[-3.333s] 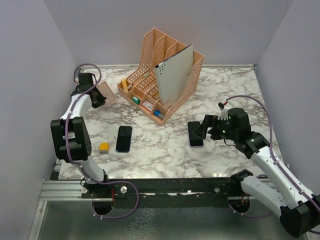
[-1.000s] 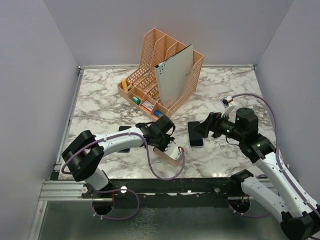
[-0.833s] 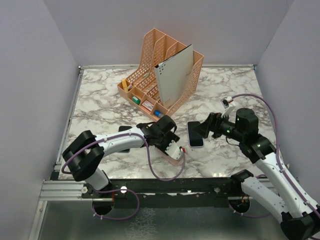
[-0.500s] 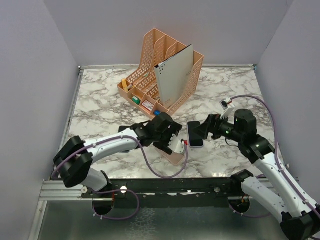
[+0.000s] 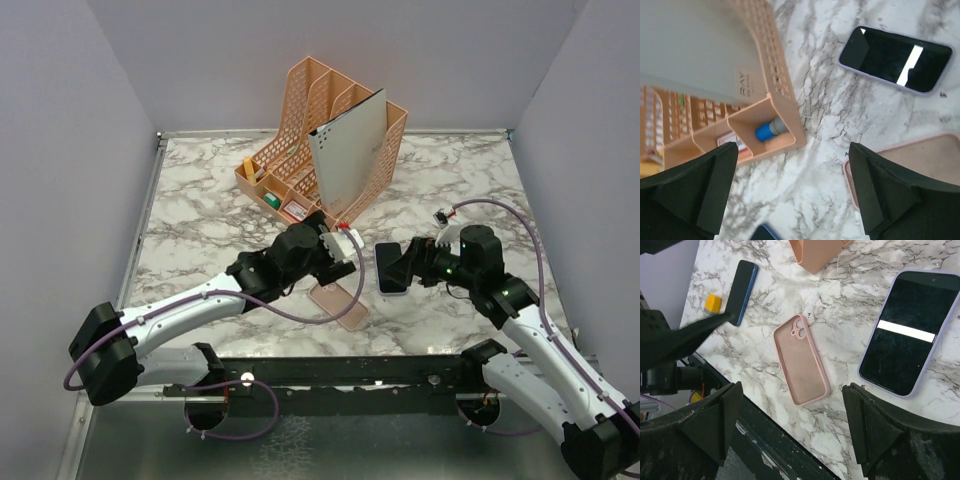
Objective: Put the phone into the phone case
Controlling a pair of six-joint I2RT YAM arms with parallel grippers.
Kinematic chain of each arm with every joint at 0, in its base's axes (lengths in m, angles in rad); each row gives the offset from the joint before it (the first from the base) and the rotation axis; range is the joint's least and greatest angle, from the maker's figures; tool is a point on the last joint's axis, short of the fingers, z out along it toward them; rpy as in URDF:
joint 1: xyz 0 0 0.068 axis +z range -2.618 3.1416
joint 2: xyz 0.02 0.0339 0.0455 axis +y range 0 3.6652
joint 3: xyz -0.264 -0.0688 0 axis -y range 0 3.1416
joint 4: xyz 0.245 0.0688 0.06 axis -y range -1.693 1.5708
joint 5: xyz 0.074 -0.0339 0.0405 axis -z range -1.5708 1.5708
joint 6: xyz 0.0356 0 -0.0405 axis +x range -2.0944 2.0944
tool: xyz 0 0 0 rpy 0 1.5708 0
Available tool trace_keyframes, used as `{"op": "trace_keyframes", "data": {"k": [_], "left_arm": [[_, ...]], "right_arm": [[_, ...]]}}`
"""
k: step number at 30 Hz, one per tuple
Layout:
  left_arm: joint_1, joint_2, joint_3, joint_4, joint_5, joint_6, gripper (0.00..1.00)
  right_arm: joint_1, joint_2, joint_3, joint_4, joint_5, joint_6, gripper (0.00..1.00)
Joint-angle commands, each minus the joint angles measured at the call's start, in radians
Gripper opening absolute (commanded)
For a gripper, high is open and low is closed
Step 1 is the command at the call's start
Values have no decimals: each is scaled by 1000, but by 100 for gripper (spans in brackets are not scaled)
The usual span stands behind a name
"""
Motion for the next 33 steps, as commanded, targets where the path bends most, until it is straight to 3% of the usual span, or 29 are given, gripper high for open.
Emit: {"op": "trace_keyframes", "data": {"k": [1, 10, 16, 24, 29, 33], "left_arm": [[65, -28, 36, -45, -296, -427, 99], [338, -48, 52, -310, -132, -793, 99], [508, -18, 8, -415, -81, -821, 99], [706, 116, -21, -402, 61, -806, 99], [756, 219, -18, -398, 178, -777, 99], [756, 255, -26, -389, 174, -777, 99]], "right_arm": [[-2, 10, -20, 38, -17, 18, 87], [-2, 17, -25, 50, -15, 18, 87], [-1, 31, -35, 66, -28, 17, 86], [-2, 39, -40, 93, -45, 28, 86], [0, 36, -53, 104, -47, 29, 86], [-2, 56, -81, 113, -50, 26, 84]]}}
